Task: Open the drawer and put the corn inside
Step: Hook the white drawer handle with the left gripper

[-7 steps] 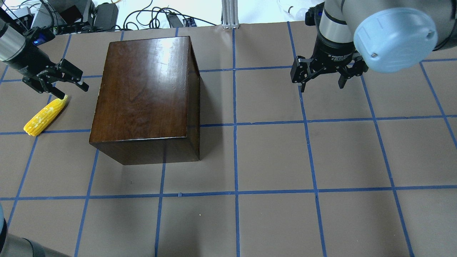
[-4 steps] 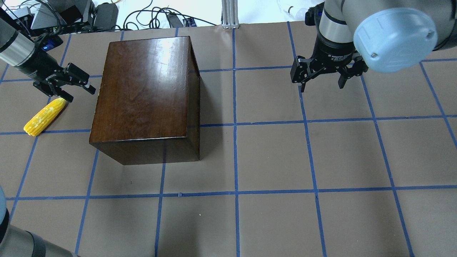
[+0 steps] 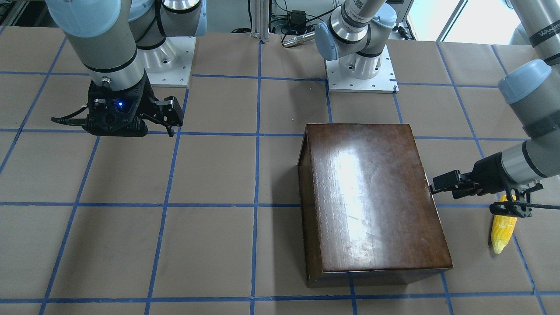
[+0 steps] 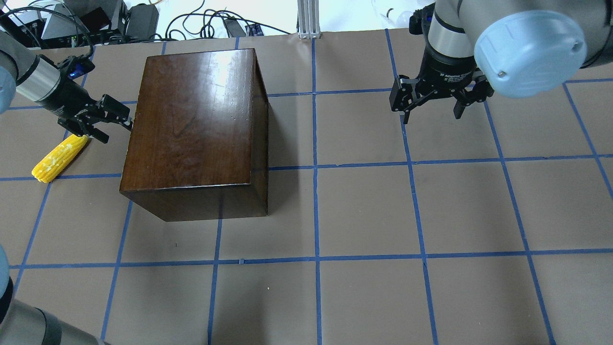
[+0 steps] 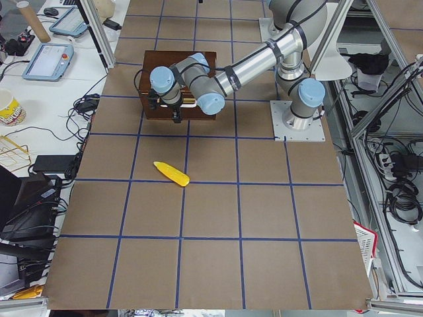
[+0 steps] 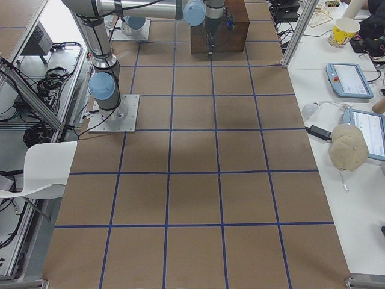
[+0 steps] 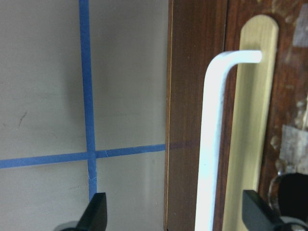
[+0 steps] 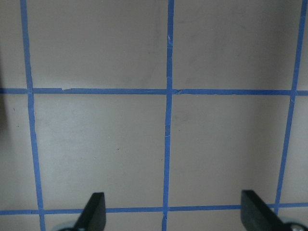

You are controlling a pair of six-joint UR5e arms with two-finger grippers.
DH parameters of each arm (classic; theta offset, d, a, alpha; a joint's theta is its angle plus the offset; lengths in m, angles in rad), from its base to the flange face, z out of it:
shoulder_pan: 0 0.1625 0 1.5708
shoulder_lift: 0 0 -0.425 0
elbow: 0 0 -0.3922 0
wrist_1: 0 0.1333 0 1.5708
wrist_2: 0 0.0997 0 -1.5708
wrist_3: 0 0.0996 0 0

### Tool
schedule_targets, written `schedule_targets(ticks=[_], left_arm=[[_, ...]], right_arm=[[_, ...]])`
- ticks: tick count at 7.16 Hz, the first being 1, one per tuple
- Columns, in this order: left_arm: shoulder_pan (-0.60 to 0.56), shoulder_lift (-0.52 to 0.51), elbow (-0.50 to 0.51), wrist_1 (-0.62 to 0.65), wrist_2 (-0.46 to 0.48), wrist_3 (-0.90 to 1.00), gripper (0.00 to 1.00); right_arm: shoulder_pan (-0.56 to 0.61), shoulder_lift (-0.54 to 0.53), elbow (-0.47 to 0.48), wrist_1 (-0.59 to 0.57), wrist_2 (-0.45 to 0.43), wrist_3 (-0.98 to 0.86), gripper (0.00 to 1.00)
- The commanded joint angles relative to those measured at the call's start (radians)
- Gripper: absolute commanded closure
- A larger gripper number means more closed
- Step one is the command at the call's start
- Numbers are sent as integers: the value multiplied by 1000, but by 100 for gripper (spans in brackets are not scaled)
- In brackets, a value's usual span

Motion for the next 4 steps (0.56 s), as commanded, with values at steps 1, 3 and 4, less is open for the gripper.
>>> schedule_targets(ticks=[1,3,4], left_arm=[[0,-9,-1,4,1,3,0],[0,-19,0,4,1,4,0],[0,-24,-4,4,1,3,0]], right_arm=[[0,0,0,-1,0,0,0],[0,0,0,0,0,0,0],[0,0,0,0,0,0,0]])
